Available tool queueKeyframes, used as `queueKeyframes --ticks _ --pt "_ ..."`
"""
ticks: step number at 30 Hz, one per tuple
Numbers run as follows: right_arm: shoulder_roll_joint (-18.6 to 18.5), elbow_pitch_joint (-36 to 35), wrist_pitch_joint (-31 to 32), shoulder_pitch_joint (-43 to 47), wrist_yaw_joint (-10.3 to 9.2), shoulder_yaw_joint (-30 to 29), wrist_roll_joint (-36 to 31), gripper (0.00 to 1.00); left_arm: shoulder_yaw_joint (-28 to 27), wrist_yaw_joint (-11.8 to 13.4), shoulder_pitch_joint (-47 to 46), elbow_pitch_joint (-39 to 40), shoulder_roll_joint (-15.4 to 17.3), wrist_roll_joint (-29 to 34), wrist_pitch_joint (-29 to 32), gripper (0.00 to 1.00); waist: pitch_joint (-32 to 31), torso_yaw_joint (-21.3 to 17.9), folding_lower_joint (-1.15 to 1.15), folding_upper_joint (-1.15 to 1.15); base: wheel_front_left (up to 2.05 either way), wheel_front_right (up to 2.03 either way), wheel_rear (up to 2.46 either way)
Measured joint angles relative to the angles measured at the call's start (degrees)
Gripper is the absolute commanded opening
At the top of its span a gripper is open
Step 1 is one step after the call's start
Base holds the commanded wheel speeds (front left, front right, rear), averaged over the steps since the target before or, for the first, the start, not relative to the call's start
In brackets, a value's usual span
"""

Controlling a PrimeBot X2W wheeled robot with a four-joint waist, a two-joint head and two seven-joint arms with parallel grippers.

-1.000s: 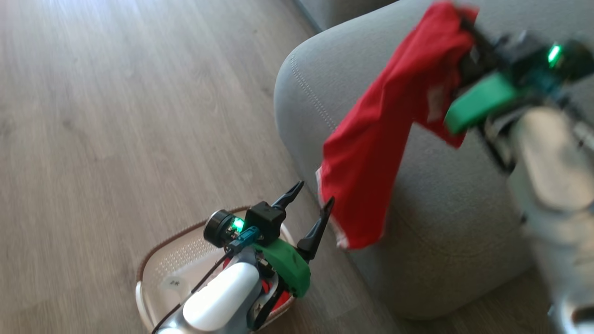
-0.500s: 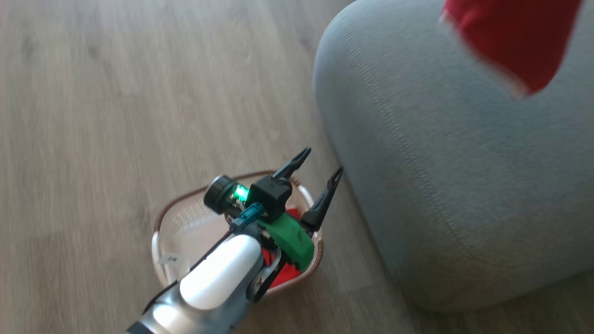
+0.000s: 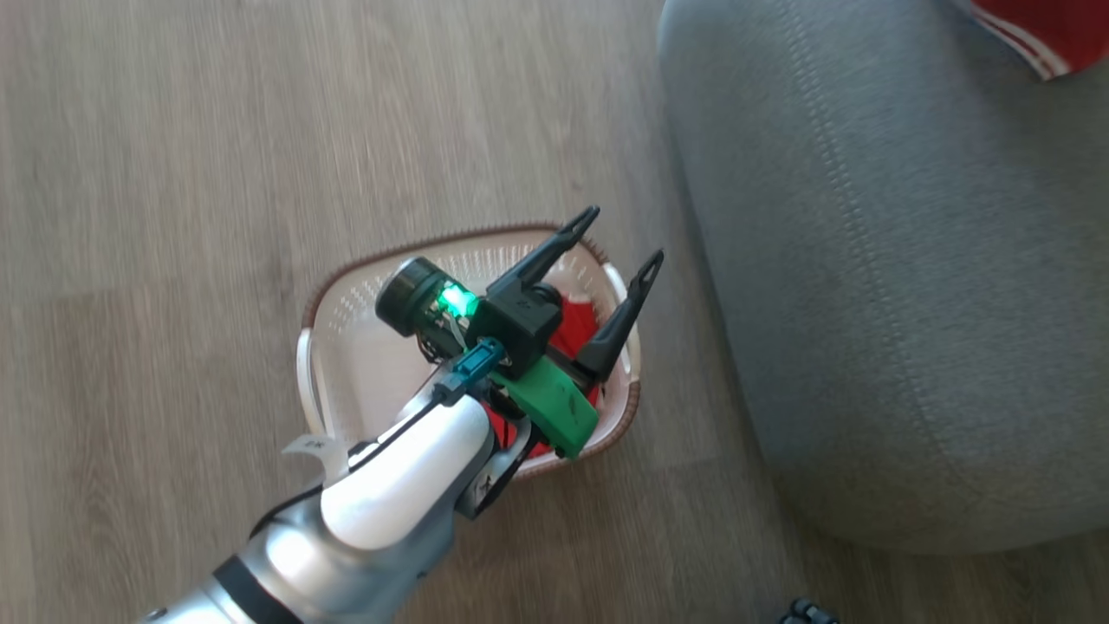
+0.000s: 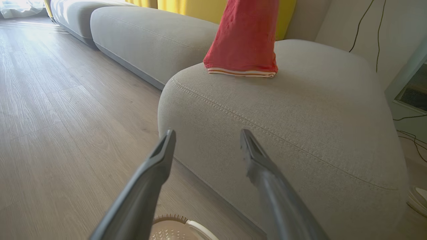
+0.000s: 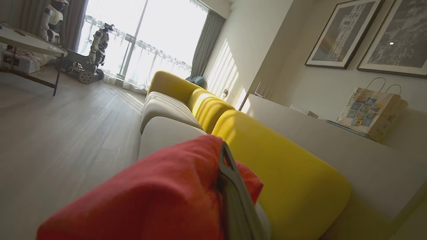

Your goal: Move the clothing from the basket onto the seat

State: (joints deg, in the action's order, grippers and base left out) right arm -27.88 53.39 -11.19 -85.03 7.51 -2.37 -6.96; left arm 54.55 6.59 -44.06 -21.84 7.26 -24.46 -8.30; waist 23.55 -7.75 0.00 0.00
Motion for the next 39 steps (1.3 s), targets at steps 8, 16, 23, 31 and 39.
queueKeyframes --ticks 8,16,23,31,39 --pt "3.37 7.99 -1.53 9.06 0.00 -9.43 -4.92 0.00 0.49 0.48 -0.70 2.15 0.99 0.41 1.51 1.00 4.99 1.32 0.00 0.00 0.00 0.00 0.00" --pt "4.60 10.88 -1.90 13.57 0.00 -15.78 -12.05 0.00 0.45 1.32 -0.76 3.10 2.74 0.89 2.22 1.00 7.89 2.11 0.00 0.00 0.00 0.00 0.00" --pt "6.94 11.36 -0.86 17.27 0.01 -20.40 -18.53 0.17 0.45 2.03 -0.75 3.71 4.10 0.88 2.25 1.00 8.43 1.88 0.00 0.00 0.00 0.00 0.00" --pt "8.49 11.92 -0.70 19.91 0.00 -24.08 -22.97 1.00 0.47 2.16 -0.57 3.74 4.11 0.25 2.21 1.00 6.37 1.04 0.00 0.00 0.00 0.00 0.00" --pt "9.96 15.35 -2.71 23.82 0.01 -22.43 -23.19 1.00 0.19 2.83 2.15 2.79 4.28 -1.78 1.30 1.00 2.80 -1.11 0.00 0.00 0.00 0.00 0.00"
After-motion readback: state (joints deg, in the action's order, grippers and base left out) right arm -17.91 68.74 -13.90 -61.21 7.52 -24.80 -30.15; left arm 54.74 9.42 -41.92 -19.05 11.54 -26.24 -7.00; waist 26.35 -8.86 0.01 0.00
